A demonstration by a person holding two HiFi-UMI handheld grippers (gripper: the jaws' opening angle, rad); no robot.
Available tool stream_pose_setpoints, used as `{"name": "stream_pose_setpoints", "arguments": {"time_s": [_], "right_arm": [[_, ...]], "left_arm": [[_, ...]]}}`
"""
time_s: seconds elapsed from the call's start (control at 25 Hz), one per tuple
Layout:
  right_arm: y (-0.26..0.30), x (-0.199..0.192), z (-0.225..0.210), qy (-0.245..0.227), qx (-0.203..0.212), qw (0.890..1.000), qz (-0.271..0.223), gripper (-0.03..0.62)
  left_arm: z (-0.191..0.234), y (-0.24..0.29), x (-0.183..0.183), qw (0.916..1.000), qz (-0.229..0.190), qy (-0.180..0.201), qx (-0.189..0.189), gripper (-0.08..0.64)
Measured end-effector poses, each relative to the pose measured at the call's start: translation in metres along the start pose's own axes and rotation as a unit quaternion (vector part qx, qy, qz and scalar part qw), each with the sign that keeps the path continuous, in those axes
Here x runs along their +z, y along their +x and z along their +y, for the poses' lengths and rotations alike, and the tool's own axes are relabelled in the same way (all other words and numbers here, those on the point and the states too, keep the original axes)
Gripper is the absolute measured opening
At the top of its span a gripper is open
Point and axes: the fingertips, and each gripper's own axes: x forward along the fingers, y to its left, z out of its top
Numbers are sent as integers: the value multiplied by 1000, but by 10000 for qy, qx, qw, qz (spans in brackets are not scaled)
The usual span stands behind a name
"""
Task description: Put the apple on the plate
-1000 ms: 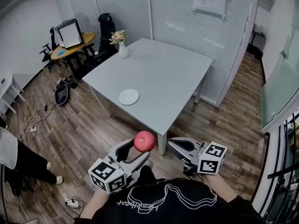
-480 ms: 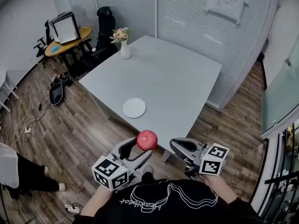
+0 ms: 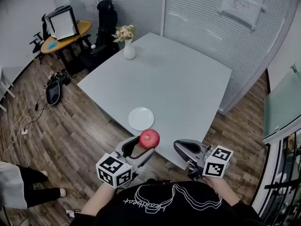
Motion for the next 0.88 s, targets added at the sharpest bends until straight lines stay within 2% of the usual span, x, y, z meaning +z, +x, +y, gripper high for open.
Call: {"name": "stream_pose_setpoints", "arguments": {"time_s": [0.32, 0.52, 0.88], "right_arm": [[33, 9, -39, 87, -218, 9997, 16, 9], [42, 13, -57, 178, -359, 9992, -18, 9], [44, 11, -90, 353, -623, 9974, -7, 9]], "left_arm": [[53, 30, 5, 9998, 133, -32, -126, 285], [85, 45, 3, 9998, 182, 96, 23, 285], [138, 75, -19, 9985, 368, 25, 409, 285]]}}
